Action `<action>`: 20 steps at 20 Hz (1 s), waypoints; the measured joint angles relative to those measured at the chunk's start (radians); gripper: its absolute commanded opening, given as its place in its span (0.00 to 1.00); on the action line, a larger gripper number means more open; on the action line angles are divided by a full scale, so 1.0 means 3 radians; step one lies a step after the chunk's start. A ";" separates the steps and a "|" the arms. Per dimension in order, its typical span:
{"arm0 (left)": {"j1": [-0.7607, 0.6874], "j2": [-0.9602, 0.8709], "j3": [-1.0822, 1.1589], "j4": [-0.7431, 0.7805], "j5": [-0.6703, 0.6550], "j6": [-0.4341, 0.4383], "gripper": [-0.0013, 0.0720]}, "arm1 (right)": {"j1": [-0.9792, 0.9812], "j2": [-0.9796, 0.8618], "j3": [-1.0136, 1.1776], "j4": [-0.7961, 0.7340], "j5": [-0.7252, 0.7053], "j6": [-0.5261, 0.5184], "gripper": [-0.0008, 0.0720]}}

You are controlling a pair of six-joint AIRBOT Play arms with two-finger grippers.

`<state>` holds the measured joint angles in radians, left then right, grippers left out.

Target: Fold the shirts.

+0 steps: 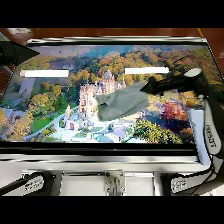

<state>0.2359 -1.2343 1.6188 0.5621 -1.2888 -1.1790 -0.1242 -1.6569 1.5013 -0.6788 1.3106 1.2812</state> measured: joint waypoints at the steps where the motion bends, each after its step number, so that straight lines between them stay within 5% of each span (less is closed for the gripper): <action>1: -0.0010 -0.0003 0.0000 0.0000 0.0039 0.0000 0.07 | -0.0154 0.0106 0.0169 -0.0207 0.0128 0.0137 0.09; 5: -0.0064 -0.0003 0.0000 -0.0003 0.0108 0.0000 0.07 | -0.0969 0.0429 0.0744 -0.0795 0.0587 0.0557 0.09; 11: -0.0173 -0.0003 0.0000 -0.0003 0.0123 -0.0001 0.07 | -0.2004 0.0544 0.1039 -0.1002 0.1016 0.0820 0.09; 20: -0.0229 -0.0008 0.0000 -0.0001 0.0132 -0.0010 0.07 | -0.2449 0.0528 0.1088 -0.0732 0.0399 0.0718 0.09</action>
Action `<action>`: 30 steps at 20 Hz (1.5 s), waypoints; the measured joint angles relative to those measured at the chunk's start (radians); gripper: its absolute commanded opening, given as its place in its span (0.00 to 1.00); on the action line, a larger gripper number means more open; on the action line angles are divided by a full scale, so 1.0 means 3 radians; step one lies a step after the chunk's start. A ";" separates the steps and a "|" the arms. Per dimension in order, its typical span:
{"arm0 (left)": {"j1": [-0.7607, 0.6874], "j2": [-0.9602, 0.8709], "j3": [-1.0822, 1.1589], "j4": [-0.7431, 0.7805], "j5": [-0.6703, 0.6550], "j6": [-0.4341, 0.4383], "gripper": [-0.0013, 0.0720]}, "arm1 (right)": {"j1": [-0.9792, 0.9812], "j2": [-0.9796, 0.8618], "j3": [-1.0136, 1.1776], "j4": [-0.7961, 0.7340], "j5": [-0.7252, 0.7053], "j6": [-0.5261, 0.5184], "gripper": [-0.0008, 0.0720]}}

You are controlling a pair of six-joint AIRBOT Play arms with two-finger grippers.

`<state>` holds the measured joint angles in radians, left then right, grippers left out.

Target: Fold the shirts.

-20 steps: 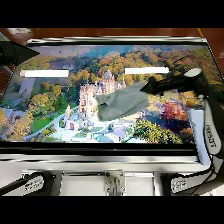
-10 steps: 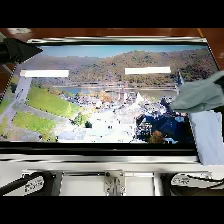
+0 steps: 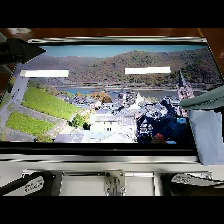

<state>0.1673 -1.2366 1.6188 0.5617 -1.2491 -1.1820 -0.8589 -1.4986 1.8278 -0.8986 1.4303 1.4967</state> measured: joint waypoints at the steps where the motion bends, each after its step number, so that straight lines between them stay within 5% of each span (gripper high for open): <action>1: -0.0003 0.0000 0.0000 -0.0001 0.0000 0.0000 0.07 | -0.0006 0.0000 0.0001 0.0029 -0.0095 -0.0043 0.09; 6: -0.0006 0.0000 0.0000 0.0000 -0.0078 -0.0003 0.07 | -0.0020 0.0005 0.0019 -0.0116 -0.0022 -0.0238 0.10; 16: -0.0006 0.0000 0.0000 0.0000 -0.0187 -0.0004 0.07 | -0.0136 0.0092 -0.0072 -0.1554 0.0956 -0.0024 0.10; 26: -0.0006 0.0000 0.0000 0.0000 -0.0230 -0.0004 0.07 | -0.0629 0.0579 -0.1656 -0.2164 0.0905 0.0094 0.10; 27: -0.0006 0.0000 0.0000 0.0000 -0.0231 -0.0004 0.07 | -0.0643 0.0598 -0.1808 -0.2166 0.0835 0.0095 0.13; 28: -0.0006 0.0000 0.0000 0.0000 -0.0231 -0.0004 0.07 | -0.0657 0.0610 -0.1962 -0.2176 0.0754 0.0097 0.35; 29: -0.0006 0.0000 0.0000 0.0000 -0.0231 -0.0003 0.07 | -0.0666 0.0618 -0.2084 -0.2195 0.0666 0.0099 0.77; 30: -0.0006 0.0000 0.0000 0.0000 -0.0231 -0.0004 0.07 | -0.0674 0.0627 -0.2182 -0.2233 0.0594 0.0089 0.88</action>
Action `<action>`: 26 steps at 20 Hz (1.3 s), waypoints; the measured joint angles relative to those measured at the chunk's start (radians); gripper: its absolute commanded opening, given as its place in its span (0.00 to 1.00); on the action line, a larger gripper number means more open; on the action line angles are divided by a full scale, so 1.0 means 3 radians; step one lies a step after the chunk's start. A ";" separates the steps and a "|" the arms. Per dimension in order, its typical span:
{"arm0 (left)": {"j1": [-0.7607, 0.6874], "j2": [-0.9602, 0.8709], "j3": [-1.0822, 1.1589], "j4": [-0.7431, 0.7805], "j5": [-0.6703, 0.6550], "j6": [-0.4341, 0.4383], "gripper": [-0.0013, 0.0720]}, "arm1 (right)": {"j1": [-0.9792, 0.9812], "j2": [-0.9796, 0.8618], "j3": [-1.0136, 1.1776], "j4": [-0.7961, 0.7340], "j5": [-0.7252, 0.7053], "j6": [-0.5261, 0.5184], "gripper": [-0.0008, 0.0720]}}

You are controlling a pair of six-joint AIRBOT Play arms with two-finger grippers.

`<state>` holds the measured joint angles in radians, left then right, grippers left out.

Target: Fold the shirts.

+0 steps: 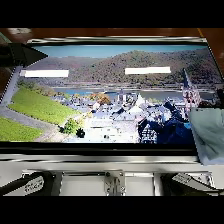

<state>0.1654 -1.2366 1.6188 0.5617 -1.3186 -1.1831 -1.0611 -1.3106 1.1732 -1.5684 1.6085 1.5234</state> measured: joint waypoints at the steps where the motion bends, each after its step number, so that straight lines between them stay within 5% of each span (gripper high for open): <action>1: 0.0000 0.0000 0.0000 -0.0001 0.0000 0.0000 0.07 | -0.0001 0.0004 -0.0057 -0.0034 -0.0024 -0.0060 0.88; 5: -0.0004 -0.0018 0.0000 -0.0001 0.0006 0.0000 0.07 | -0.0004 0.0015 0.0175 -0.0114 -0.0140 -0.0141 0.87; 8: -0.0118 -0.0079 0.0000 0.0178 0.0069 -0.0062 0.06 | 0.0056 0.0071 0.0704 0.0369 -0.0408 -0.0167 0.87; 12: -0.0800 -0.0284 0.0005 0.1745 0.0083 -0.0778 0.10 | 0.0769 0.0299 0.1101 0.0903 -0.0909 -0.0225 0.87; 13: -0.1021 -0.0367 0.0006 0.2195 -0.0018 -0.0908 0.41 | 0.1071 0.0328 0.1128 0.0898 -0.0932 -0.0228 0.88; 14: -0.1204 -0.0446 0.0006 0.2537 -0.0107 -0.0998 0.90 | 0.1350 0.0326 0.1125 0.0843 -0.0913 -0.0188 0.91; 17: -0.1588 -0.0650 0.0006 0.3057 -0.0239 -0.1155 0.94 | 0.2059 0.0181 0.1048 0.0628 -0.0661 -0.0022 0.94; 26: -0.1625 -0.0996 0.0008 0.2995 -0.0314 -0.1270 0.93 | 0.3084 -0.0108 0.0970 0.0511 -0.0404 0.0111 0.93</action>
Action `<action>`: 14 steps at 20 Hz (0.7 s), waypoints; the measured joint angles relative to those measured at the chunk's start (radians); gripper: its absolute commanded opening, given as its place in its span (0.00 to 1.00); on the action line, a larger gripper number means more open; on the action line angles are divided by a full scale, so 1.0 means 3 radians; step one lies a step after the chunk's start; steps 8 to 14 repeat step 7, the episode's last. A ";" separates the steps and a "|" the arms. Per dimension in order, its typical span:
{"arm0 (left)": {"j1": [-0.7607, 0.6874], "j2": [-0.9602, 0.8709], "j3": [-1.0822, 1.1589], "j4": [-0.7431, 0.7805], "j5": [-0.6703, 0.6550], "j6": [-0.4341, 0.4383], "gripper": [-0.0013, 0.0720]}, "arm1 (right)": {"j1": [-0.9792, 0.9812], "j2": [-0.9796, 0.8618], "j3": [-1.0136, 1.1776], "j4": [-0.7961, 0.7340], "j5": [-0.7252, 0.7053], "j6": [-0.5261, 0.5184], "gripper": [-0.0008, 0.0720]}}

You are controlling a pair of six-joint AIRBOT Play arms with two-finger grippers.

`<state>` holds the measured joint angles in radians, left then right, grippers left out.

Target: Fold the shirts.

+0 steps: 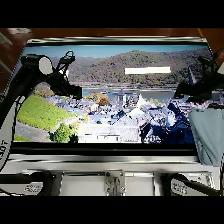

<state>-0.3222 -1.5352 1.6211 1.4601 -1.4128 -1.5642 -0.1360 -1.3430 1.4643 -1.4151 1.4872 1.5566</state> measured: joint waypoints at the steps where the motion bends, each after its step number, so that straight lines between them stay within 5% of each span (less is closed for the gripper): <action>1: 0.0006 -0.0028 0.0000 -0.0004 0.0004 0.0000 0.93 | 0.0046 -0.0006 -0.0001 0.0005 0.0014 0.0000 0.94; 14: 0.0018 -0.0121 -0.0001 -0.0008 0.0001 0.0079 0.93 | 0.0141 -0.0017 -0.0001 0.0053 0.0023 0.0009 0.93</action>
